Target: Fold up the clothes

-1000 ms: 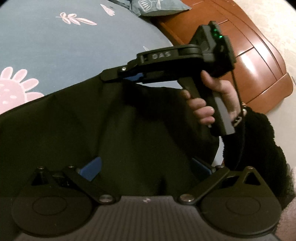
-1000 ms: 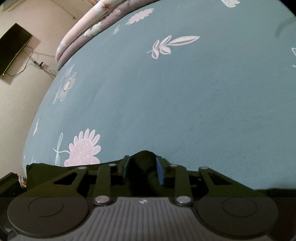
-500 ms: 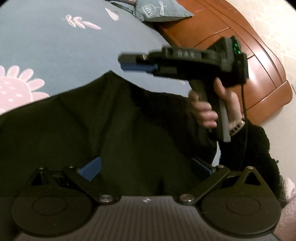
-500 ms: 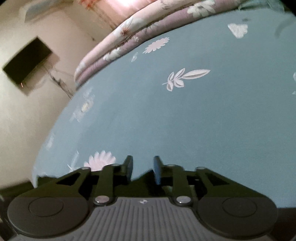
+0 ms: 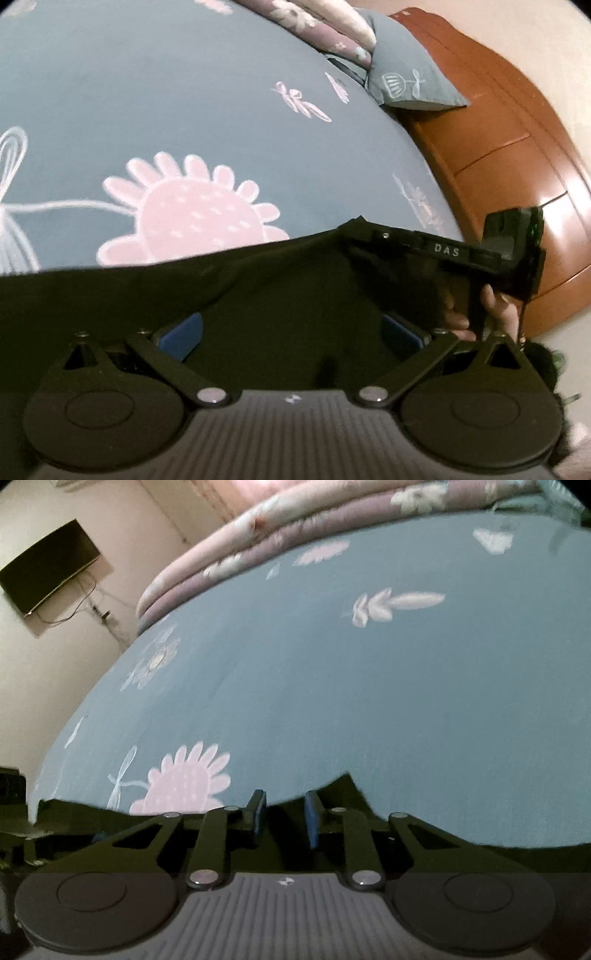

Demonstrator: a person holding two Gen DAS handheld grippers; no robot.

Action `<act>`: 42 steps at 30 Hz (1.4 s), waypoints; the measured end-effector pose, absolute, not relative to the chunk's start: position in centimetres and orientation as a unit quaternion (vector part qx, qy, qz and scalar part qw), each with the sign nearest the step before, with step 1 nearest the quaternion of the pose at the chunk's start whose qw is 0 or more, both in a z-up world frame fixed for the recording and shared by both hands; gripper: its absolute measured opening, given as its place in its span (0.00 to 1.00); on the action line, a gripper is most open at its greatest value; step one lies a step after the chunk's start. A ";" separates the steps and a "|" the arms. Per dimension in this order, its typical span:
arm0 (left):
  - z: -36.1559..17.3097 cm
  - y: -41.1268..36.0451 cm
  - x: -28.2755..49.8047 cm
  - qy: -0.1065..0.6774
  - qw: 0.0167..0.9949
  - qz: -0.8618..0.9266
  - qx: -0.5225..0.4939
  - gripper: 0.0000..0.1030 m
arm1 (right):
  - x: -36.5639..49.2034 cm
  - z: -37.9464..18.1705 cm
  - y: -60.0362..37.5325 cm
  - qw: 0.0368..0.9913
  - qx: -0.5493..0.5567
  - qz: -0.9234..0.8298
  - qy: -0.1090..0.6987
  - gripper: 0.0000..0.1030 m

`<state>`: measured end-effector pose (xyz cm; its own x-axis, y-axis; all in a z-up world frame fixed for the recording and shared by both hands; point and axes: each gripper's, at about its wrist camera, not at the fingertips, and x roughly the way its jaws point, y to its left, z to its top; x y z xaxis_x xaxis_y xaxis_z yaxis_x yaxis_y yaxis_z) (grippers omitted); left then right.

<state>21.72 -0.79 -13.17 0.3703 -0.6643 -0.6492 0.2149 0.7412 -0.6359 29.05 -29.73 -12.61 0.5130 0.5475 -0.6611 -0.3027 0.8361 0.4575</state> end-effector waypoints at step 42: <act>-10.5 6.2 12.2 0.476 0.866 -0.052 -0.143 0.99 | 21.1 -14.5 -26.6 0.846 0.241 0.232 0.416 0.59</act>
